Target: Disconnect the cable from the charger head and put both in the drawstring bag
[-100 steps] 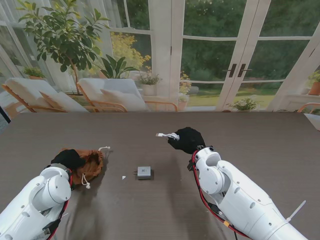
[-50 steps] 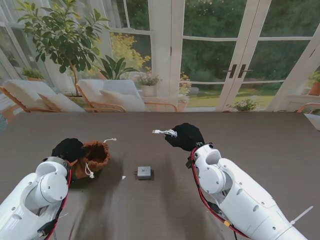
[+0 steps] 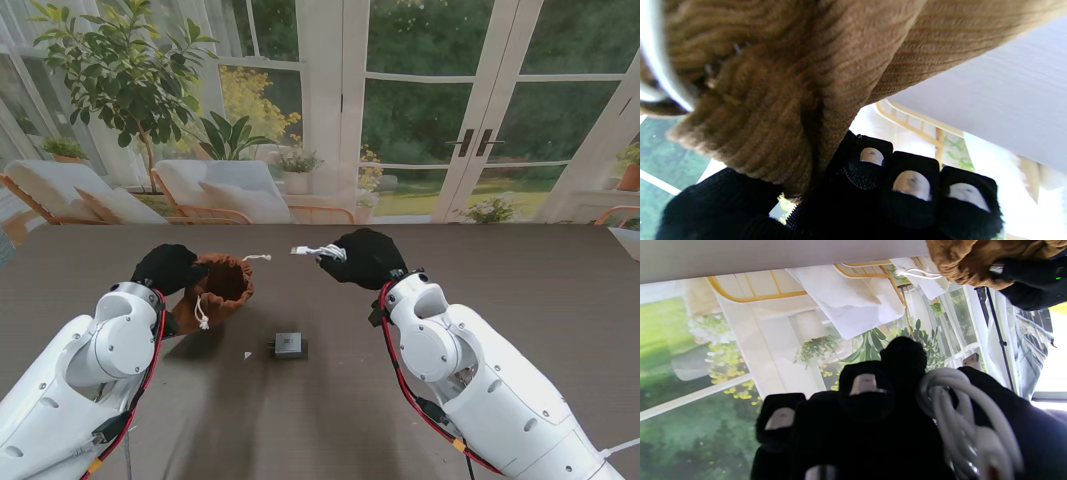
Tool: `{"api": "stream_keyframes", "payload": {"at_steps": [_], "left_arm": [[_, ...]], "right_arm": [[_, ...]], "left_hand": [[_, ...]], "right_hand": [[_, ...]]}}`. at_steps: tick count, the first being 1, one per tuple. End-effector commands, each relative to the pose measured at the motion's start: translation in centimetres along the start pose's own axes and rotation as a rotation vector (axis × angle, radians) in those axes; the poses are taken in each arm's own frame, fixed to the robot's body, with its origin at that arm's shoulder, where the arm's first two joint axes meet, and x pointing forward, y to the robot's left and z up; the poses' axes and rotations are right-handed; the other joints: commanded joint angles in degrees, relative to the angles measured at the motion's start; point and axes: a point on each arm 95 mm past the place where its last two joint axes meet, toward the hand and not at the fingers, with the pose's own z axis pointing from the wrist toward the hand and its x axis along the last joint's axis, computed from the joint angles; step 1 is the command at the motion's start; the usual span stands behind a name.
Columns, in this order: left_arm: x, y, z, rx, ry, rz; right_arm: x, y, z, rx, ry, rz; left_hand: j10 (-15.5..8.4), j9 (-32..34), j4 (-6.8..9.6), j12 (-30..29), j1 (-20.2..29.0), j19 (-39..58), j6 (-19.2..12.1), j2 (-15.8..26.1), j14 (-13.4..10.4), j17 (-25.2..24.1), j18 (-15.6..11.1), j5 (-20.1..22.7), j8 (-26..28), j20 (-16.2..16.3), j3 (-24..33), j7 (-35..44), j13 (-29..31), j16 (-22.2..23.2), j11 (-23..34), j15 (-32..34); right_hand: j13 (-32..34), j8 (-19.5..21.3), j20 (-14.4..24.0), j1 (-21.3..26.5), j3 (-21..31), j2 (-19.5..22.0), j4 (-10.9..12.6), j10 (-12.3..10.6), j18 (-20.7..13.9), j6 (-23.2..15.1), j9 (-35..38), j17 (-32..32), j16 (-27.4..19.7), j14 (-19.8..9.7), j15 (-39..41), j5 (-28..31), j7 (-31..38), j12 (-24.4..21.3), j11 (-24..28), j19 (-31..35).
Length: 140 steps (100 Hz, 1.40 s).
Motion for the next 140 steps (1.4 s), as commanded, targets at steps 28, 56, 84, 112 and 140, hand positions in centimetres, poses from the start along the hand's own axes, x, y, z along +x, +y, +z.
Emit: {"api": "stream_keyframes", "payload": {"at_steps": [28, 56, 84, 112, 140], "left_arm": [[3.5, -0.2, 1.4, -0.003, 0.106, -0.093], [5.0, 0.4, 1.4, -0.008, 0.199, -0.120], [6.8, 1.6, 1.9, -0.031, 0.256, -0.140], [8.1, 2.4, 2.1, -0.061, 0.293, -0.143], [9.1, 2.6, 1.7, -0.068, 0.328, -0.139]], "right_arm": [[3.0, 1.1, -0.1, 0.106, 0.068, -0.041], [4.2, 1.1, 0.5, 0.167, 0.074, -0.094], [5.6, 1.3, 0.7, 0.220, 0.097, -0.168], [6.7, 1.4, 1.3, 0.298, 0.103, -0.268], [6.6, 1.6, 1.9, 0.333, 0.073, -0.315]], "left_hand": [[-0.3, 2.5, 2.18, -1.2, 1.5, 9.4, 4.9, -0.3, -0.6, 2.2, -2.3, 3.4, 0.4, -0.7, 1.3, -1.8, 2.6, 0.4, 0.3, 2.3], [0.1, 2.5, 1.80, -0.6, 1.9, 8.9, 5.3, -0.1, 0.0, 1.6, -1.8, 3.2, 0.5, -0.6, 0.9, -2.1, 2.6, 0.5, -0.3, 1.8], [-0.2, 2.5, 1.84, -0.4, 1.6, 8.9, 4.8, -0.1, 0.0, 2.1, -1.2, 3.5, 0.4, -0.5, 1.1, -2.3, 2.6, 0.6, -0.7, 1.7], [-0.4, 2.6, 1.84, -0.5, 1.7, 8.9, 4.7, 0.1, -0.1, 2.3, -1.2, 3.4, 0.4, -0.6, 0.8, -2.6, 2.6, 0.5, -0.8, 1.5], [-0.3, 2.5, 1.84, -0.6, 1.9, 8.9, 4.7, 0.5, -0.1, 2.3, -1.2, 3.1, 0.5, -0.7, 0.2, -2.8, 2.6, 0.5, -1.1, 1.3]], "right_hand": [[-0.4, 0.1, 0.0, 1.7, -1.5, 2.5, 1.5, 3.9, -8.3, 2.8, 2.0, 32.7, 0.2, -6.0, 2.8, 1.1, 3.3, 1.0, 6.3, 12.6], [-0.4, 0.3, -0.5, 1.3, -2.3, 2.9, 1.5, 3.4, -9.1, 2.0, 2.0, 32.7, 0.1, -6.9, 2.7, 0.7, 3.1, 0.9, 6.0, 12.6], [-0.3, 0.6, -1.4, 0.9, -3.5, 3.7, 1.7, 1.9, -10.5, 0.7, 2.0, 32.7, -0.2, -8.6, 2.4, -0.2, 3.0, 0.8, 5.3, 12.6], [-0.2, 1.0, -2.8, 0.7, -5.0, 4.8, 2.0, 0.4, -12.4, -0.6, 2.0, 32.7, -0.6, -10.7, 2.0, -1.3, 3.2, 0.9, 4.5, 12.6], [-0.2, 0.9, -3.1, 0.8, -5.4, 4.9, 2.2, 0.1, -13.0, -0.9, 2.0, 32.7, -0.7, -11.2, 2.0, -1.6, 3.4, 1.0, 4.4, 12.6]]}}
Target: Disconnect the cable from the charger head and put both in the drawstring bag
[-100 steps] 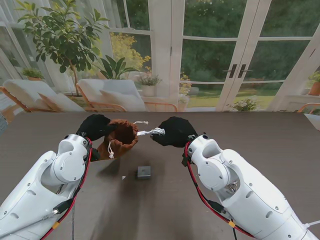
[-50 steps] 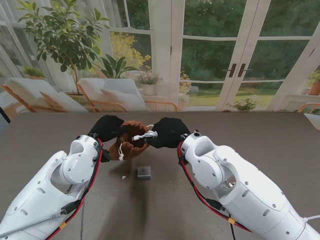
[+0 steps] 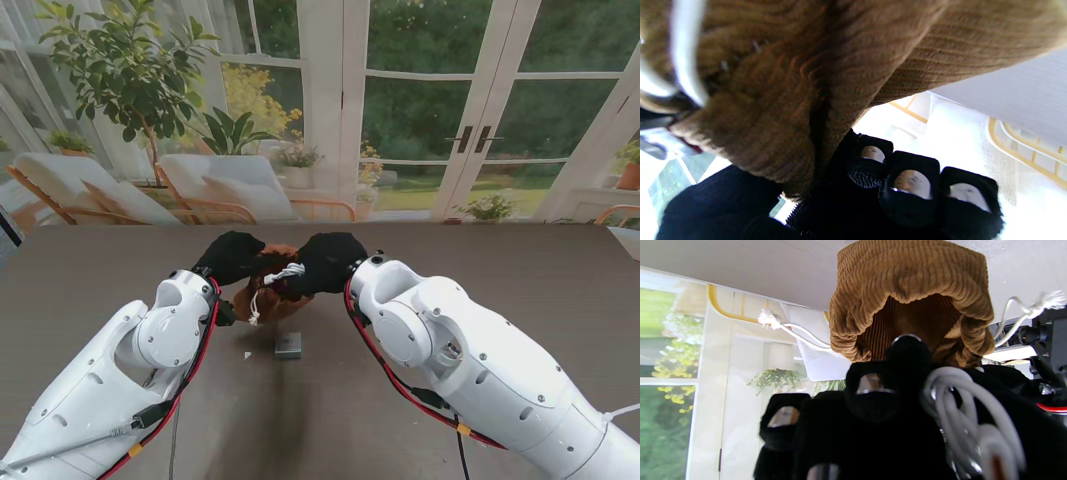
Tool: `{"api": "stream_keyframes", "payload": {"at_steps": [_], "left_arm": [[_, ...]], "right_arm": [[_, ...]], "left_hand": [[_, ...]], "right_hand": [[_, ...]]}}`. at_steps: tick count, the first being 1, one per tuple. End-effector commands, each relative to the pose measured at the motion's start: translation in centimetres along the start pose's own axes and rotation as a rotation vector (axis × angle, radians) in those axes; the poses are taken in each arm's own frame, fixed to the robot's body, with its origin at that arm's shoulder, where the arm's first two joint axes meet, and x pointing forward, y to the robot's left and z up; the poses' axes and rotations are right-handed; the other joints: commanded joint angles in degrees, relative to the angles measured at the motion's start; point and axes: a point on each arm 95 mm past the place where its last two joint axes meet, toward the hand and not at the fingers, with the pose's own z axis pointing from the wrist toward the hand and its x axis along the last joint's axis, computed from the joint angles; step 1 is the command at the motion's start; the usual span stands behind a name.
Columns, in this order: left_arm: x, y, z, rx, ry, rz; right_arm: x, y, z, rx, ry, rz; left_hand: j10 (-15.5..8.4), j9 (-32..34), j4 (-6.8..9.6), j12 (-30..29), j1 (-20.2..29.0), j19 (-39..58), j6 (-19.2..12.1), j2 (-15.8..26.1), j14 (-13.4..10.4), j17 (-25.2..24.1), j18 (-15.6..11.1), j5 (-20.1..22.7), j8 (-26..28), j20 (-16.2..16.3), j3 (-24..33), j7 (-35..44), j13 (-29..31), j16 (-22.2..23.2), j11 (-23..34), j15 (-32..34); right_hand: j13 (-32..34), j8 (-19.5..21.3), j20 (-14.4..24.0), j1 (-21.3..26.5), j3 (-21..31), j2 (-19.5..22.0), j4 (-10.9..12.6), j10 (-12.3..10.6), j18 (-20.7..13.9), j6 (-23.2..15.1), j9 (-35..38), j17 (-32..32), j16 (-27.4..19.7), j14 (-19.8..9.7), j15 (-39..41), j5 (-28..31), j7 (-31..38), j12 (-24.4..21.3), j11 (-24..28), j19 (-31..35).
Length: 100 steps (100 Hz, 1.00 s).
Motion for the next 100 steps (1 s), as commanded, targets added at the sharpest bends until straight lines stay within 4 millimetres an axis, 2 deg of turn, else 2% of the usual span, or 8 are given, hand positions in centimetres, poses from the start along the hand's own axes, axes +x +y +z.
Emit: {"api": "stream_keyframes", "payload": {"at_steps": [1, 53, 100], "left_arm": [[0.8, 0.2, -0.1, -0.018, 0.021, -0.006], [2.3, 0.5, -0.4, -0.022, 0.062, -0.021], [2.7, 0.6, -0.6, -0.045, 0.055, -0.003]], "right_arm": [[0.0, 0.0, 0.1, 0.017, -0.006, -0.008], [0.3, -0.4, 0.4, 0.121, -0.046, -0.113], [-0.7, 0.2, 0.3, 0.153, -0.112, -0.147]], "left_hand": [[-0.5, 2.4, 1.84, -0.3, 1.8, 8.9, 4.7, 0.5, -0.3, 2.2, -1.6, 2.9, 0.4, -0.6, 0.4, -1.0, 2.6, 0.5, 0.1, 1.5], [-0.4, 2.4, 1.87, 0.0, 2.0, 8.8, 4.7, 0.6, -0.3, 2.0, -1.7, 2.8, 0.5, -0.7, 0.2, -0.8, 2.6, 0.5, -0.2, 1.5], [-0.8, 2.6, 2.21, 0.1, 1.6, 9.2, 4.4, 0.5, -0.9, 2.7, -1.8, 3.3, 0.5, -0.8, 0.6, -0.6, 2.6, 0.4, 0.2, 1.5]], "right_hand": [[-0.2, 0.9, -1.9, 0.8, -1.4, 2.9, 2.1, 2.9, -8.3, 1.6, 2.0, 32.7, 0.0, -8.0, 2.2, 0.2, 3.3, 1.0, 4.4, 12.6], [-0.1, 0.8, -2.7, 0.7, -2.2, 3.5, 2.3, 1.8, -9.6, 0.9, 2.0, 32.7, -0.1, -9.7, 2.0, -0.2, 3.3, 1.1, 4.3, 12.6], [-0.1, 0.6, -2.6, 1.1, -1.8, 2.9, 2.4, 2.3, -9.6, 1.6, 2.0, 32.8, 0.0, -9.5, 2.0, 0.3, 3.3, 1.3, 4.7, 12.6]]}}
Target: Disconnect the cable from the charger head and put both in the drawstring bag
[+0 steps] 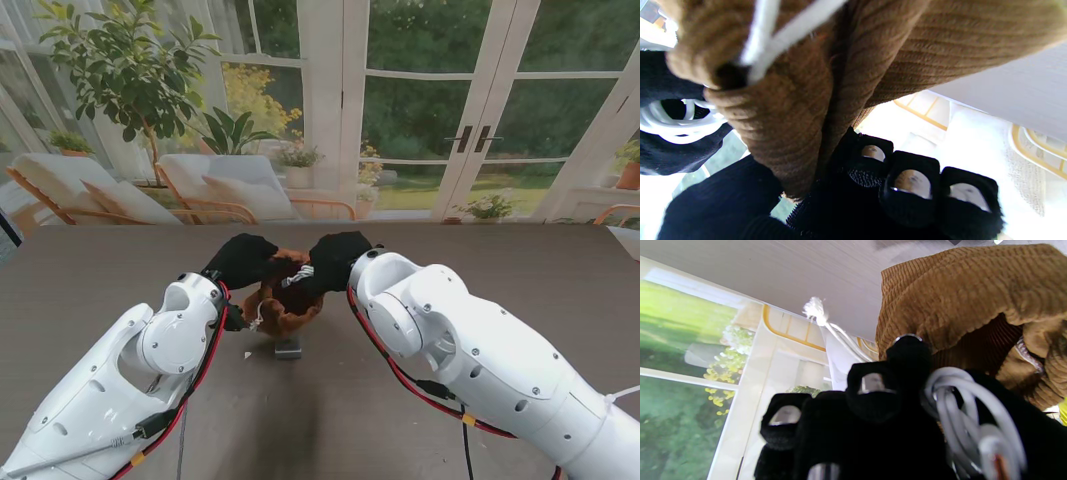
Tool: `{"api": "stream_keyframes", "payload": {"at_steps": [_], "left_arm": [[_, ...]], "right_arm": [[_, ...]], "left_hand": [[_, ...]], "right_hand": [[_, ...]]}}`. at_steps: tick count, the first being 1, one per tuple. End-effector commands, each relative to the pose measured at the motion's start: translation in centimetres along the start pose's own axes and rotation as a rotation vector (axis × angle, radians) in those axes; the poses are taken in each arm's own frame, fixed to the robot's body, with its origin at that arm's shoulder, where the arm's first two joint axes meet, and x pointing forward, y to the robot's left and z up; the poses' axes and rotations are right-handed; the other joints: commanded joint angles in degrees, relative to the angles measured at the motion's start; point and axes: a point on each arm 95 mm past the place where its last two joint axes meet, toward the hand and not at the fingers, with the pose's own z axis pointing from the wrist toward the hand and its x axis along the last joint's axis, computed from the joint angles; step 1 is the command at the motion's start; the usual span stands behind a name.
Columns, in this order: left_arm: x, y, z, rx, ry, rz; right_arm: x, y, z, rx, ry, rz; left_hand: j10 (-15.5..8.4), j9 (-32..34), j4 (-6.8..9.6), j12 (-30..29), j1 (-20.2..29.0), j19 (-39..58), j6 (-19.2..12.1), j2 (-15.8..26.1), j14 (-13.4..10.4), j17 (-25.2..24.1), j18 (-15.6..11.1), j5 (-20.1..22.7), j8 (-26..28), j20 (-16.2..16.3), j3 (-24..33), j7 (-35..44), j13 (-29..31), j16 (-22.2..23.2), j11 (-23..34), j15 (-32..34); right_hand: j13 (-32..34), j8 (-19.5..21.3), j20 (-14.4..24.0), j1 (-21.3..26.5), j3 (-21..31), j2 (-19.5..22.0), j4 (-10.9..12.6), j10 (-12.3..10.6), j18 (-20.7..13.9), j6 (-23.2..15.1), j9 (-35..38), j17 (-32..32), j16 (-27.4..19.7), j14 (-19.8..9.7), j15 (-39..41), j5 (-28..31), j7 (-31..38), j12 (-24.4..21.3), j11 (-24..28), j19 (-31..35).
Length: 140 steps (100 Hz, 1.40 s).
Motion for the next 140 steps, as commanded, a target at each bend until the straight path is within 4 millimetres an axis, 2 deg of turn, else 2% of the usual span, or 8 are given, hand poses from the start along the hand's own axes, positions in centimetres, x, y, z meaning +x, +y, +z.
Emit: {"api": "stream_keyframes", "payload": {"at_steps": [1, 38, 54, 72, 80, 109, 121, 140], "left_arm": [[0.4, 0.1, 0.0, -0.019, 0.007, -0.004], [1.0, 0.6, 0.4, -0.042, 0.019, -0.042], [1.2, 0.9, 0.7, -0.054, 0.022, -0.062], [1.5, 1.2, 1.0, -0.061, 0.027, -0.085], [1.5, 1.3, 1.2, -0.066, 0.027, -0.097], [1.7, 1.7, 1.4, -0.077, 0.023, -0.120], [1.7, 1.7, 1.5, -0.067, 0.021, -0.128], [1.7, 1.7, 1.4, -0.070, 0.017, -0.133]], "right_arm": [[0.1, 0.1, -0.1, 0.009, -0.001, -0.003], [0.9, 0.4, 0.0, 0.003, -0.029, -0.074], [1.0, 0.6, 0.0, 0.014, -0.061, -0.100], [1.3, 0.6, 0.1, 0.028, -0.082, -0.117], [1.4, 0.6, 0.1, 0.030, -0.088, -0.125], [1.5, 0.6, 0.0, 0.042, -0.111, -0.144], [1.6, 0.6, 0.0, 0.035, -0.116, -0.152], [1.6, 0.7, -0.1, 0.023, -0.126, -0.163]], "left_hand": [[-0.8, 2.6, 2.22, 0.1, 1.1, 9.2, 4.4, 0.6, -0.9, 2.8, -1.9, 3.3, 0.5, -0.8, 1.0, 0.1, 2.7, 0.4, 0.8, 1.7], [-0.9, 2.6, 2.32, -0.6, 1.1, 9.6, 4.4, 0.5, -1.0, 3.4, -1.4, 3.3, 0.5, -1.4, 1.2, -0.1, 2.7, 0.1, 1.3, 2.1], [-1.0, 2.6, 2.34, -0.8, 1.1, 9.8, 4.5, 0.5, -1.1, 3.8, -1.3, 3.5, 0.5, -1.7, 1.3, -0.1, 2.7, -0.1, 1.5, 2.3], [-0.9, 2.6, 2.31, -1.0, 1.1, 9.9, 4.4, 0.5, -1.1, 3.9, -1.1, 3.5, 0.5, -1.9, 1.4, -0.1, 2.7, -0.2, 1.6, 2.4], [-0.9, 2.6, 2.30, -1.0, 1.1, 9.9, 4.4, 0.5, -1.1, 4.0, -1.1, 3.5, 0.5, -1.9, 1.4, -0.1, 2.7, -0.3, 1.6, 2.4], [-0.7, 2.6, 2.20, -1.3, 1.3, 10.1, 4.6, 0.4, -1.0, 4.4, -0.7, 3.6, 0.4, -2.3, 1.5, -0.3, 2.7, -0.4, 1.7, 2.6], [-0.6, 2.6, 2.21, -1.4, 1.3, 10.3, 4.7, 0.2, -0.9, 4.5, -0.9, 3.8, 0.4, -2.4, 1.7, -0.3, 2.7, -0.5, 1.9, 2.7], [-0.6, 2.6, 2.30, -1.5, 1.2, 10.4, 4.7, 0.1, -0.9, 4.6, -0.9, 3.9, 0.4, -2.6, 1.9, -0.4, 2.7, -0.5, 2.0, 2.8]], "right_hand": [[-0.1, 0.6, -1.4, 1.1, -0.6, 2.2, 1.9, 2.9, -8.5, 2.2, 2.0, 32.8, 0.0, -8.8, 2.2, 0.3, 3.3, 1.2, 4.7, 12.6], [0.1, -0.2, -2.1, -1.0, -1.1, 1.4, 2.7, -0.2, -11.7, 1.0, 1.9, 32.9, 0.2, -12.3, 1.6, -1.0, 1.5, 1.2, 4.5, 12.6], [0.1, -0.8, -2.7, -1.5, 1.5, -3.1, 3.0, -1.8, -13.5, 1.3, 1.9, 33.0, 0.5, -14.2, 1.3, -2.7, 1.0, 1.3, 4.1, 12.6], [0.2, -1.2, -2.9, -2.7, 2.3, -5.9, 3.0, -2.6, -14.4, 1.6, 1.9, 33.0, 0.6, -15.2, 1.0, -3.5, 0.8, 1.4, 4.1, 12.6], [0.2, -1.5, -2.9, -3.0, 2.4, -8.7, 2.9, -2.8, -14.9, 1.7, 1.9, 33.1, 0.6, -15.8, 0.9, -3.9, 0.6, 1.4, 3.9, 12.6], [0.3, -2.7, -3.2, -1.9, -2.1, -15.8, 1.7, -3.8, -16.7, 2.4, 1.9, 33.1, 0.1, -17.7, 0.2, -6.9, -0.7, 0.9, 1.5, 12.1], [0.4, -3.3, -3.4, -1.5, -4.1, -17.3, 1.3, -4.1, -17.2, 2.7, 1.8, 33.1, -0.3, -17.9, 0.0, -8.2, -1.3, 0.7, 0.0, 11.8], [0.4, -4.7, -3.4, -1.0, -7.2, -18.7, 0.9, -4.7, -17.8, 3.5, 1.8, 33.1, -0.6, -19.9, -0.4, -10.0, -3.0, 0.8, -1.6, 11.4]]}}
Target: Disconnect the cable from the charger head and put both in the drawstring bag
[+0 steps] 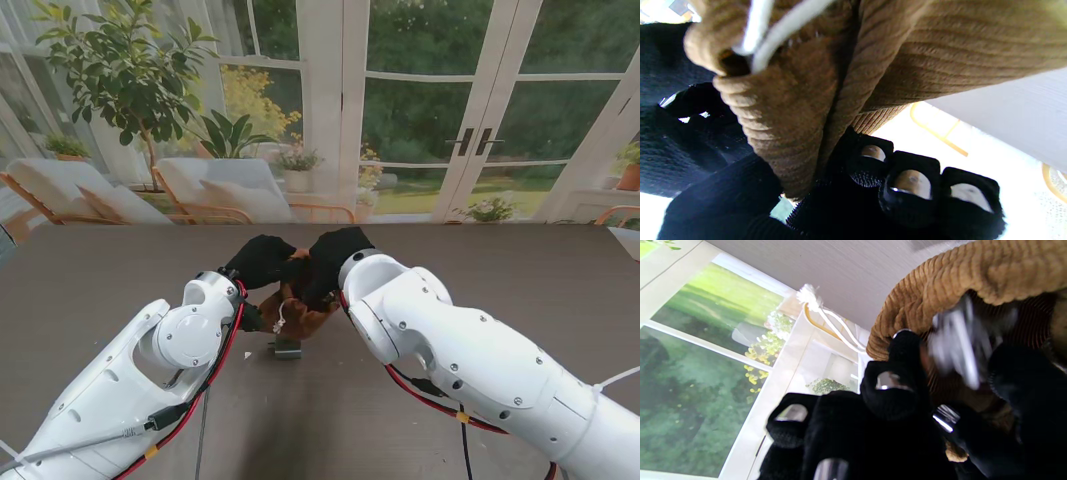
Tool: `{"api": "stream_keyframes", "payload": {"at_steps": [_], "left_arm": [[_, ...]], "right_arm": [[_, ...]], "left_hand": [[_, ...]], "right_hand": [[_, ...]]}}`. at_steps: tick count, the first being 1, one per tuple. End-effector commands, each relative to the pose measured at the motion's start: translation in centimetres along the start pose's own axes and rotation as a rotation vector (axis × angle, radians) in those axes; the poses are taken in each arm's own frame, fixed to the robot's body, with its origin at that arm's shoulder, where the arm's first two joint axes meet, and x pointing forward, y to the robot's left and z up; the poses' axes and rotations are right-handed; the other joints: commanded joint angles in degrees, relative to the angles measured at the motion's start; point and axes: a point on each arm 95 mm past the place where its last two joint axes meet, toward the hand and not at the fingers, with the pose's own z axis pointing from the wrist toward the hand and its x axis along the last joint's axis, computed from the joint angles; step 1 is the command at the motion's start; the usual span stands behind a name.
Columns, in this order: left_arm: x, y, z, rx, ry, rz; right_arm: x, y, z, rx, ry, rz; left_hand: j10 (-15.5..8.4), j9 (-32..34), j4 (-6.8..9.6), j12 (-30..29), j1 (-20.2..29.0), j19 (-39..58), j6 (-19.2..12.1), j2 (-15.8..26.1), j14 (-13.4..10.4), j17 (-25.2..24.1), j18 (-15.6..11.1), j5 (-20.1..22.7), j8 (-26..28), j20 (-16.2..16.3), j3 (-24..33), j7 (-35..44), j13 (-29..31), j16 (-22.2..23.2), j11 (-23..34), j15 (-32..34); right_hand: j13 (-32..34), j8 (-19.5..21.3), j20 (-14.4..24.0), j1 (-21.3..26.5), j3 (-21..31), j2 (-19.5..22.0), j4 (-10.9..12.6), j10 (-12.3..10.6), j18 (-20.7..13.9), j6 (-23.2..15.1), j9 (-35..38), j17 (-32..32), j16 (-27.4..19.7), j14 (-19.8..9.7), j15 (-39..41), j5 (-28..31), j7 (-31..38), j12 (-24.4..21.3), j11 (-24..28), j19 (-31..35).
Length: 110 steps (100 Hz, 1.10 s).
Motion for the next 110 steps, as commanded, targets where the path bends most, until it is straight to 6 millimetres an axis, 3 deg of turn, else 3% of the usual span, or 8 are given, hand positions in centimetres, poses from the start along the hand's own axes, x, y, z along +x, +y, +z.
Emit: {"api": "stream_keyframes", "payload": {"at_steps": [1, 28, 42, 52, 62, 75, 86, 110], "left_arm": [[0.2, 0.3, 0.0, -0.020, -0.001, -0.015], [0.0, 0.1, -0.2, -0.005, -0.010, -0.033], [-0.6, -0.1, -0.5, 0.003, -0.034, -0.065], [-1.1, -0.3, -0.9, 0.015, -0.052, -0.076], [-1.6, -0.9, -1.4, 0.037, -0.074, -0.074], [-1.9, -1.8, -2.4, 0.070, -0.100, -0.069], [-2.2, -2.5, -3.2, 0.100, -0.120, -0.064], [-2.6, -3.5, -4.6, 0.149, -0.145, -0.059]], "right_arm": [[0.4, 0.1, -0.2, 0.001, 0.004, 0.000], [0.1, 0.3, -0.2, -0.037, -0.006, 0.018], [-0.4, 0.5, -0.3, -0.069, -0.018, 0.043], [-0.9, 0.7, -0.5, -0.083, -0.035, 0.068], [-1.5, 0.6, -0.6, -0.096, -0.052, 0.101], [-2.2, 0.2, -0.4, -0.110, -0.068, 0.147], [-2.6, -0.7, 0.1, -0.112, -0.069, 0.171], [-2.6, -2.7, 1.1, -0.076, -0.045, 0.205]], "left_hand": [[-0.6, 2.5, 2.30, -0.8, 1.2, 10.3, 4.7, 0.2, -1.0, 3.8, -1.2, 3.5, 0.4, -1.1, 1.9, -0.2, 2.6, -0.4, 2.0, 2.8], [-0.5, 2.5, 2.18, -0.9, 1.5, 10.4, 4.9, 0.1, -0.9, 3.8, -1.2, 3.5, 0.5, -1.4, 1.8, -0.4, 2.6, -0.5, 2.0, 2.8], [0.0, 2.4, 1.92, -1.0, 1.9, 10.4, 5.3, -0.1, -0.5, 3.8, -1.2, 3.7, 0.5, -1.5, 2.0, -0.7, 2.6, -0.5, 1.9, 2.8], [-0.1, 2.4, 1.81, -1.0, 1.8, 10.4, 5.1, -0.1, -0.5, 3.8, -1.2, 3.7, 0.5, -1.5, 1.9, -0.9, 2.6, -0.4, 1.8, 2.8], [-0.2, 2.4, 1.87, -0.9, 1.7, 10.4, 5.1, 0.0, -0.5, 3.8, -1.2, 3.9, 0.6, -1.5, 1.9, -0.9, 2.6, -0.4, 1.9, 2.8], [0.0, 2.4, 1.94, -0.9, 1.7, 10.4, 5.1, 0.0, -0.5, 3.8, -1.2, 3.8, 0.7, -1.6, 1.9, -0.9, 2.6, -0.4, 1.8, 2.8], [-0.1, 2.4, 1.97, -0.8, 1.7, 10.5, 5.1, 0.1, -0.5, 3.8, -1.2, 3.7, 0.8, -1.6, 1.8, -1.0, 2.6, -0.4, 1.8, 2.8], [0.1, 2.3, 1.80, -0.8, 2.1, 10.2, 5.2, 0.4, -0.4, 3.2, -1.2, 3.1, 0.9, -1.6, 1.1, -1.2, 2.6, -0.4, 1.3, 2.7]], "right_hand": [[0.3, -0.6, -1.3, 0.3, -2.0, -3.4, -0.3, 2.3, -8.3, 4.0, 1.8, 33.1, -0.5, -12.4, 1.5, -1.2, -0.6, 0.4, -0.5, 11.4], [0.3, -2.1, -1.2, 0.6, -9.7, -0.3, 1.7, 2.0, -8.4, 4.1, 1.8, 33.1, -0.6, -12.7, 1.4, -1.4, -1.5, 0.8, -0.9, 11.4], [0.3, -2.6, -1.2, -1.7, -6.9, -2.3, 2.2, 2.0, -8.4, 3.8, 1.9, 33.1, -0.8, -12.5, 1.4, -1.3, -2.0, 0.8, -1.0, 11.4], [0.3, -2.9, -1.6, -1.7, -6.7, -0.4, 2.1, 2.6, -7.4, 3.3, 1.9, 32.9, -1.8, -10.7, 1.4, -1.6, -2.6, 0.2, -2.5, 10.5], [0.2, -2.6, -3.6, -0.8, -8.7, 3.6, 2.4, 3.8, -3.1, 1.5, 1.7, 31.9, -5.6, -9.1, -0.6, -6.5, -4.4, -1.9, -10.4, 6.4], [0.1, -2.1, -7.6, 0.8, -10.8, 6.4, 2.6, 5.3, 6.8, -0.4, -1.7, 29.7, -11.8, -3.2, -8.8, -15.9, -6.7, 0.0, -22.9, -3.3], [-0.1, -3.3, -8.8, 1.4, -11.3, 6.7, 2.6, 6.1, 11.7, -1.2, -6.5, 28.3, -14.6, 0.2, -13.5, -21.0, -9.0, 1.7, -25.5, -9.1], [-0.1, -7.8, -8.9, 2.3, -11.6, 4.5, 2.3, 6.1, 14.1, -2.2, -16.1, 26.8, -17.8, 1.6, -20.5, -31.5, -16.7, 1.9, -25.8, -15.5]]}}
